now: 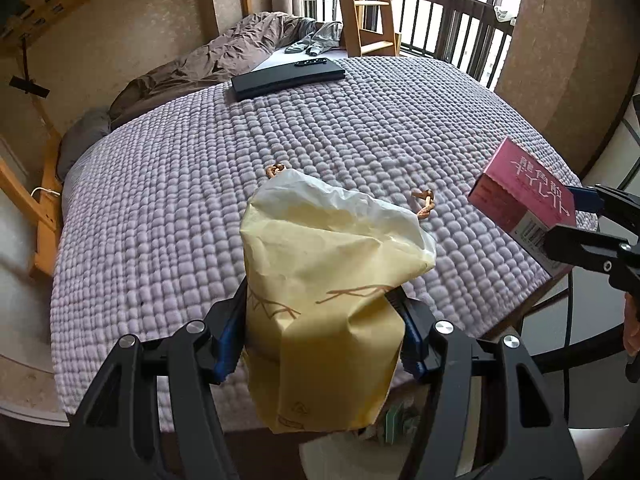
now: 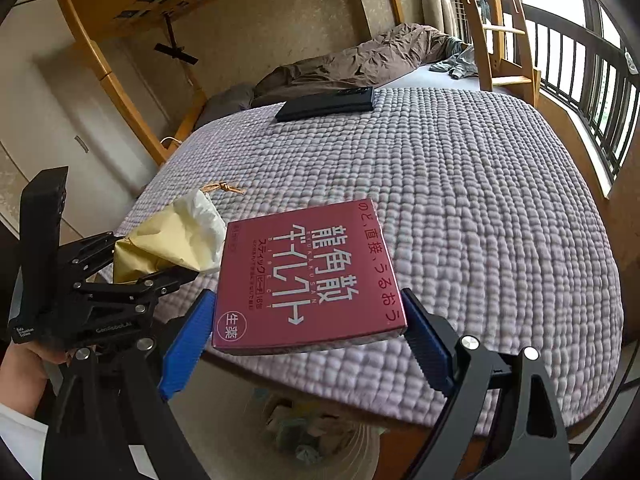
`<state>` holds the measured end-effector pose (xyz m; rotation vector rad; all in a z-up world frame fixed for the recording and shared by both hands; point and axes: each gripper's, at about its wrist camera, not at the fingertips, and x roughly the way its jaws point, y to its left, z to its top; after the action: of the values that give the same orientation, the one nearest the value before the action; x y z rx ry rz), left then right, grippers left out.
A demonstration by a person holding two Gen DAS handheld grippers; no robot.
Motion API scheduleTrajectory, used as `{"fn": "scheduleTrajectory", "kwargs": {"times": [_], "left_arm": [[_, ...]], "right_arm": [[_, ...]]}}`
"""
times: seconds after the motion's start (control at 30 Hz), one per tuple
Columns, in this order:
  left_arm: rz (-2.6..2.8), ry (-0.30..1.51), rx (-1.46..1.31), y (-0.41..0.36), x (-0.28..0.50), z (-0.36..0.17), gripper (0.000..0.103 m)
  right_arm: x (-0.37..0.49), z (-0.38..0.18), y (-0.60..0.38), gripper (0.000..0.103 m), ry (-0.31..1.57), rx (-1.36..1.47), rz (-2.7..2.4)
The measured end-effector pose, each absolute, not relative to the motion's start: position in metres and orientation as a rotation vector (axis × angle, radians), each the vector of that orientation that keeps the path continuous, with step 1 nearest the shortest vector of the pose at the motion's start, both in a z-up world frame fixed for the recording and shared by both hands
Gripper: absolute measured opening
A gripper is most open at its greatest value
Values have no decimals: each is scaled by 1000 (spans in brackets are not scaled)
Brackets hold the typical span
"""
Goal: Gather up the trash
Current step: 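Carry the yellow pouch and pink box off the bed to above the white bin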
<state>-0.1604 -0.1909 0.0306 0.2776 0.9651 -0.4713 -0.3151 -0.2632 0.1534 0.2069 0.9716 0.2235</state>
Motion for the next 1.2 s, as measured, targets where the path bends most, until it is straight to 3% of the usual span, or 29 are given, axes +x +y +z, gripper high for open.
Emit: {"fn": "scheduleTrajectory", "kwargs": {"times": [1.2], "left_arm": [[-572, 999, 311, -157, -254, 30, 63]], "right_arm": [[-417, 154, -224, 88, 1050, 235, 284]]}}
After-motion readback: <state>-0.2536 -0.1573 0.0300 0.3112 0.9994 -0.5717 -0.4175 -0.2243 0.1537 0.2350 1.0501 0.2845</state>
